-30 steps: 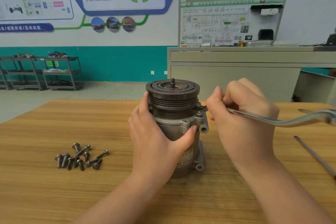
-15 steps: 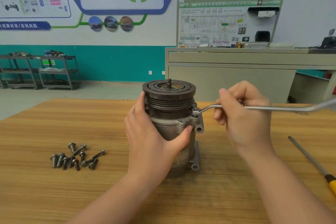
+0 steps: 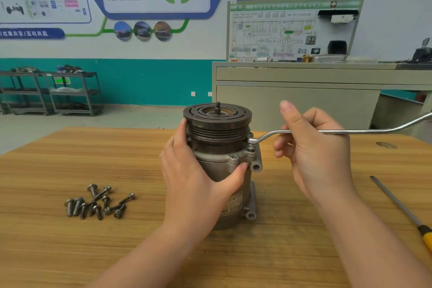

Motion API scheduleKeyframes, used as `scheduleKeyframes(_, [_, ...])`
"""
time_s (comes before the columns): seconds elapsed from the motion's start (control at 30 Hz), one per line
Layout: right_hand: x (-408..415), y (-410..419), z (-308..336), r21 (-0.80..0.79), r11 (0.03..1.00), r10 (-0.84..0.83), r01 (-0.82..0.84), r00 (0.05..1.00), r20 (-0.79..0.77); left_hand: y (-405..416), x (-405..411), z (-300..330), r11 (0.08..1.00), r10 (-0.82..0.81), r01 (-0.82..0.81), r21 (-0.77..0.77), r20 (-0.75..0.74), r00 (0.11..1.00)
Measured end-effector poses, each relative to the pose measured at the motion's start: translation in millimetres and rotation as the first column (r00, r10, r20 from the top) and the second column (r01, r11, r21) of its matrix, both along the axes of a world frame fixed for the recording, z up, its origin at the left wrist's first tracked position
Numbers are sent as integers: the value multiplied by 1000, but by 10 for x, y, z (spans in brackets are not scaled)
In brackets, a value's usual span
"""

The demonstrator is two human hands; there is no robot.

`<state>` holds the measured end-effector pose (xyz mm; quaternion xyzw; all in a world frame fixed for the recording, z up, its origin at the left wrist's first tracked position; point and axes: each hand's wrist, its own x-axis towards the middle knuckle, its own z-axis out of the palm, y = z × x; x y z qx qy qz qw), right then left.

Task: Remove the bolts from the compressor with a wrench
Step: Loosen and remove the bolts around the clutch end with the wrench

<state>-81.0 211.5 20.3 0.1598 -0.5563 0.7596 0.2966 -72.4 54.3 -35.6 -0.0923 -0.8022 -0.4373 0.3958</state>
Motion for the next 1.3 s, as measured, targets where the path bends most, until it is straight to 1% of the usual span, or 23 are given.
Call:
scheduleKeyframes(0.13, [-2,79,1,181,971,-168,155,984,60,-3,4,-4,1000,-9,9,2,-5,1000])
scheduleKeyframes(0.23, [38,84,31,190,975,-125,113,991,54,1,0,-3,1000,2,-2,-5,-7,1000])
scheduleKeyframes(0.3, [106,56,64,217,966,-148,141,989,16,5,4,-1,1000,3,-3,1,-2,1000])
scheduleKeyframes(0.4, [170,-24,50,298,891,-322,342,940,-116,1,10,-1,1000,0,0,7,-10,1000])
scheduleKeyframes(0.5, [231,-193,-42,330,735,-480,592,798,-364,10,1,-1,1000,17,-17,5,-11,1000])
scheduleKeyframes(0.57, [286,-335,-109,348,605,-480,716,677,-558,17,-1,-3,999,34,-34,5,-8,999])
scheduleKeyframes(0.6, [294,-375,-141,349,574,-469,741,647,-601,18,2,-3,999,35,-35,5,-3,999])
scheduleKeyframes(0.63, [286,-383,-154,351,577,-465,737,650,-601,16,2,-3,999,32,-32,6,-1,999])
scheduleKeyframes(0.67, [267,-357,-145,352,609,-475,711,683,-555,12,3,-3,1000,30,-30,5,-3,1000])
scheduleKeyframes(0.73, [172,-239,-92,320,754,-470,574,812,-346,9,8,8,1000,24,-24,3,-3,1000])
scheduleKeyframes(0.77, [108,-170,-57,270,842,-420,467,882,-214,10,12,16,1000,19,-19,4,1,1000])
scheduleKeyframes(0.83, [-18,-54,10,56,984,-174,171,983,58,14,15,27,1000,13,-13,7,8,1000])
scheduleKeyframes(0.87, [-82,-28,27,-116,993,2,18,985,172,17,17,27,1000,12,-13,7,10,1000])
scheduleKeyframes(0.9, [-138,-16,31,-289,953,170,-97,955,242,18,19,26,1000,12,-12,8,10,1000])
scheduleKeyframes(0.93, [-182,-10,28,-424,892,287,-157,921,263,16,19,26,1000,11,-11,9,10,1000])
scheduleKeyframes(0.97, [-209,3,30,-510,842,342,-177,906,250,15,20,26,1000,9,-9,9,12,1000])
scheduleKeyframes(1.0, [-222,27,41,-539,824,335,-173,916,218,12,21,27,1000,6,-6,8,12,1000])
scheduleKeyframes(1.03, [-220,55,50,-506,850,268,-147,947,176,11,21,25,1000,4,-4,6,12,1000])
scheduleKeyframes(1.07, [-200,72,64,-409,908,152,-88,980,125,9,21,23,1000,4,-4,4,12,1000])
scheduleKeyframes(1.1, [-156,63,77,-260,965,1,16,998,64,8,19,23,1000,3,-3,1,14,1000])
scheduleKeyframes(1.13, [-108,34,70,-90,985,-152,150,988,-12,7,19,22,1000,4,-4,0,15,1000])
scheduleKeyframes(1.2, [-34,-37,11,147,914,-351,379,918,-183,5,16,20,1000,8,-8,0,9,1000])
scheduleKeyframes(1.3, [79,-135,-60,251,806,-436,536,825,-361,6,9,17,1000,15,-15,-3,1,1000])
